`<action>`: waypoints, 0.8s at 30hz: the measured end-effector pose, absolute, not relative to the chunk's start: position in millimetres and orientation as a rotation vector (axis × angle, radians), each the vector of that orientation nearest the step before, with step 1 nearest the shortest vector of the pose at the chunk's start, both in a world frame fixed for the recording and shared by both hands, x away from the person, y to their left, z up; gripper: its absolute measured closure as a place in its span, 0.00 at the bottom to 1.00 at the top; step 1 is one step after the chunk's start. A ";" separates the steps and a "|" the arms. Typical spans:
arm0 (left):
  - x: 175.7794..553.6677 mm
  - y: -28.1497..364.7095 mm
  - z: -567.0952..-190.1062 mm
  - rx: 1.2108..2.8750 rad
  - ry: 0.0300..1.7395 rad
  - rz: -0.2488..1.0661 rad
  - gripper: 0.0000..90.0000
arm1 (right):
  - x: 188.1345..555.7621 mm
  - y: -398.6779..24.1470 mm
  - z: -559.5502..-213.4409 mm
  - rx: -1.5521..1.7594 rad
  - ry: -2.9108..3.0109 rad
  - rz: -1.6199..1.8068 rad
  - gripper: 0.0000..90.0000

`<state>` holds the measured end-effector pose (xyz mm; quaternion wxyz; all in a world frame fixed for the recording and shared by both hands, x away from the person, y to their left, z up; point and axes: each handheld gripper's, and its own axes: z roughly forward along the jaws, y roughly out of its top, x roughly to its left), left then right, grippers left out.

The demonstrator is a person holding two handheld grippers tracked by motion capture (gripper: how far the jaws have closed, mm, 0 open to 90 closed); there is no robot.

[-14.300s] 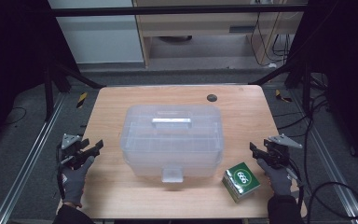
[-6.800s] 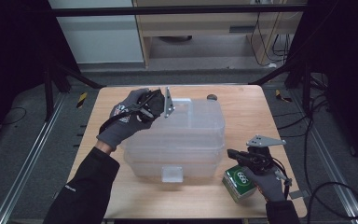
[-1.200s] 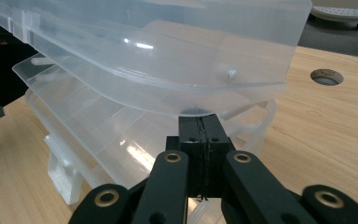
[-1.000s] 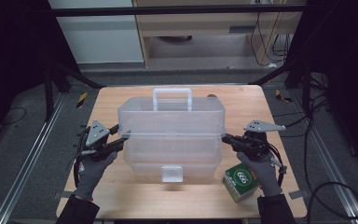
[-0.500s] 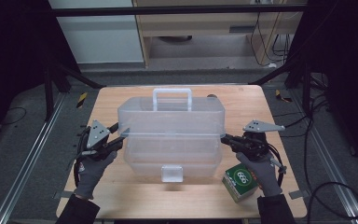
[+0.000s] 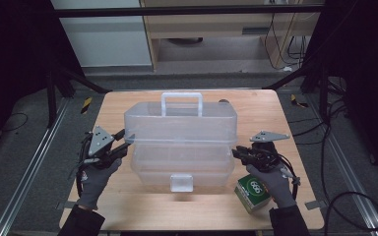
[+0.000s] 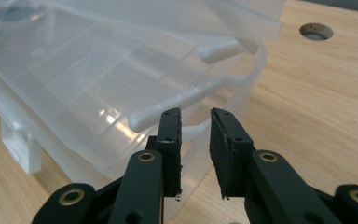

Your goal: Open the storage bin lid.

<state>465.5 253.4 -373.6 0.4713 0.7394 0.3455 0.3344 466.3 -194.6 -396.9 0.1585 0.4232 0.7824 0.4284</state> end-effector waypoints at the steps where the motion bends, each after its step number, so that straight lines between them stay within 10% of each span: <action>1: 465.6 253.4 -373.4 1.811 0.847 0.820 0.71 | 466.7 -193.3 -399.0 1.215 2.242 1.226 0.82; 24: 475.8 251.9 -360.2 1.787 0.871 0.823 0.74 | 475.1 -188.8 -412.5 1.304 2.289 1.192 0.84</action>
